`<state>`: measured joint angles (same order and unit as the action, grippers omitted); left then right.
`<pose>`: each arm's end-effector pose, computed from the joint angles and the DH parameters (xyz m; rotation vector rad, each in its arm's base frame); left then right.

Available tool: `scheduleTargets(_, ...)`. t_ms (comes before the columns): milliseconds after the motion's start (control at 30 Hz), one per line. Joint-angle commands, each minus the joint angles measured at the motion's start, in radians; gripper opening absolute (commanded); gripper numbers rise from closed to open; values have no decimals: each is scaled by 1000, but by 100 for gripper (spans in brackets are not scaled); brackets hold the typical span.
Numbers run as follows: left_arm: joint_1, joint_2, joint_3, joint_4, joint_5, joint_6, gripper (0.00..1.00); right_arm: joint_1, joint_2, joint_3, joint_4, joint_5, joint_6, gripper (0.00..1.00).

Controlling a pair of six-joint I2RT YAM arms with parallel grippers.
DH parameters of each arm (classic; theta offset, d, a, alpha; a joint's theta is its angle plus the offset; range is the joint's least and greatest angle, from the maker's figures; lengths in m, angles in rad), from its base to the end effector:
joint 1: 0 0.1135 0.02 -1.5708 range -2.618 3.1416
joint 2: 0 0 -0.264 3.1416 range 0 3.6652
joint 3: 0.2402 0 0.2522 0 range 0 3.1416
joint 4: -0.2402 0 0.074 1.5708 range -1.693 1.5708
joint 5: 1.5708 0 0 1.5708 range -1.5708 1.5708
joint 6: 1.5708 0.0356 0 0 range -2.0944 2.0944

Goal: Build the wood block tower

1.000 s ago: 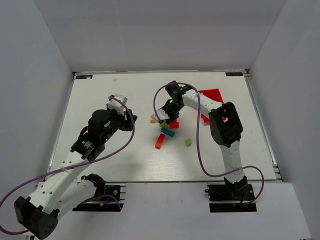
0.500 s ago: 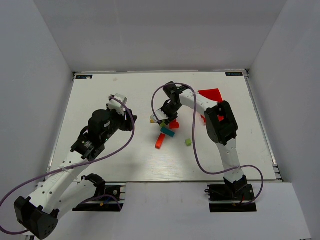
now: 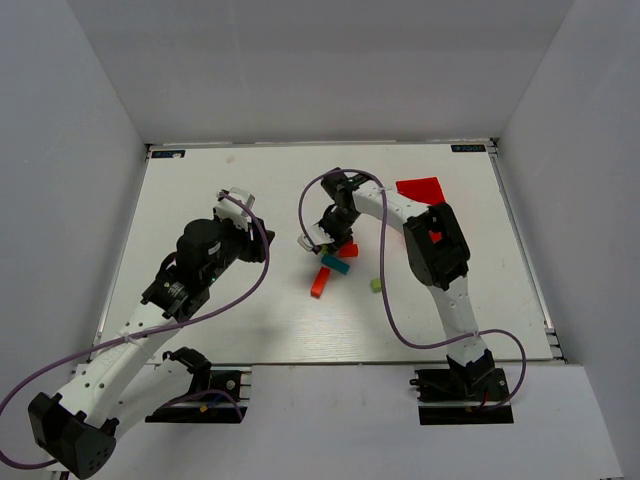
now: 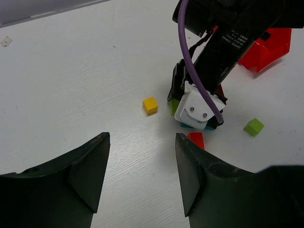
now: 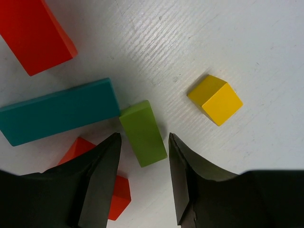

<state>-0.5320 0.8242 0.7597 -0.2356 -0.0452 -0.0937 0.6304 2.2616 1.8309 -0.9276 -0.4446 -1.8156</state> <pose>0.1677 -0.0969 0.3190 0.3799 1.8503 -0.3880 0.3611 0.2825 0.1655 -2.5598 0.8588 0.3453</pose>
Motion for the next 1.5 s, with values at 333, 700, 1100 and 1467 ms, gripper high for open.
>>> scheduleTargets(333,6,-20,-10,-8,4,5,68,17,32,61,-141,-8,10,18)
scheduleTargets(700,6,-30,-10,-8,4,5,68,14,-132,-176,-45,-28,114,3)
scheduleTargets(1100,6,-30,-10,-8,4,5,68,15,-159,-193,260,-3,610,0)
scheduleTargets(1467,6,-30,-10,-8,4,5,68,14,-57,-68,288,44,818,0)
